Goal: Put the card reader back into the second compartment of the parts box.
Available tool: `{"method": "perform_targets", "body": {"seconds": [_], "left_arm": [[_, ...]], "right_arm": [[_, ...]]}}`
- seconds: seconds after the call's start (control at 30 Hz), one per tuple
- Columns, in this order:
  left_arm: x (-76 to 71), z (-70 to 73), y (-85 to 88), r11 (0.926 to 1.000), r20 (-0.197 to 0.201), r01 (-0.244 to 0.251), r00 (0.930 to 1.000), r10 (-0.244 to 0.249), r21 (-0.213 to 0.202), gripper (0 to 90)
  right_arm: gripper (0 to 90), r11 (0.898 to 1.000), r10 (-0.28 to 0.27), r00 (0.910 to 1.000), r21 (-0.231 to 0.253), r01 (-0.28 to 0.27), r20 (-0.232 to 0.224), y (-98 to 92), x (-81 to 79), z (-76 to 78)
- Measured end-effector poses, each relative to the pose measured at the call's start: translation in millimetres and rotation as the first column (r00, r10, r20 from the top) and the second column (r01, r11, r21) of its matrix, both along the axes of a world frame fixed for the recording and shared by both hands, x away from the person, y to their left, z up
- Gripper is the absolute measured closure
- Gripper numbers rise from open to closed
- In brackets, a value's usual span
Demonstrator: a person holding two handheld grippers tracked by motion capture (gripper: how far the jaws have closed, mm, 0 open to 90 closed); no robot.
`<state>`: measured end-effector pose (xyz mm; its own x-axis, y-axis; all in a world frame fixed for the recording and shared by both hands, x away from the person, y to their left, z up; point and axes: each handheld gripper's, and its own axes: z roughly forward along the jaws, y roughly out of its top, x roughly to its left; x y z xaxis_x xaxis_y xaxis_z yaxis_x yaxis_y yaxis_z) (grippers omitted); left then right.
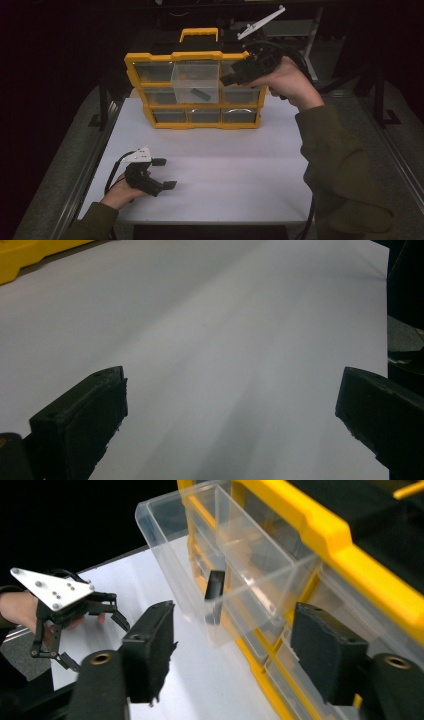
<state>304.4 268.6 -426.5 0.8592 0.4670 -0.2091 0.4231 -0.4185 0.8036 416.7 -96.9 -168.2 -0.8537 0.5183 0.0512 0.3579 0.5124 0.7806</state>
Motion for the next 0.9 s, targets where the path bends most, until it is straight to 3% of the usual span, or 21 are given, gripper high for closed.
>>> {"method": "perform_targets", "body": {"seconds": [0.33,0.4,0.9], "left_arm": [[0.2,0.1,0.7,1.0,0.005,0.0,1.0,0.0,0.002,0.0],[0.2,0.2,0.9,1.0,0.01,0.002,0.9999,-0.002,0.005,0.0],[-0.6,-0.2,1.7,0.9999,0.016,0.005,0.9999,-0.005,0.011,0.0]], "right_arm": [[24.0,1.0,0.002,0.9998,0.02,-0.003,0.021,-11.9,-15.8,-29.7],[21.5,1.0,-0.004,0.9997,0.014,0.004,0.024,-13.9,-21.6,-42.8],[11.7,0.998,-0.034,0.9993,0.059,0.033,0.018,-24.3,-42.5,-99.7]]}}
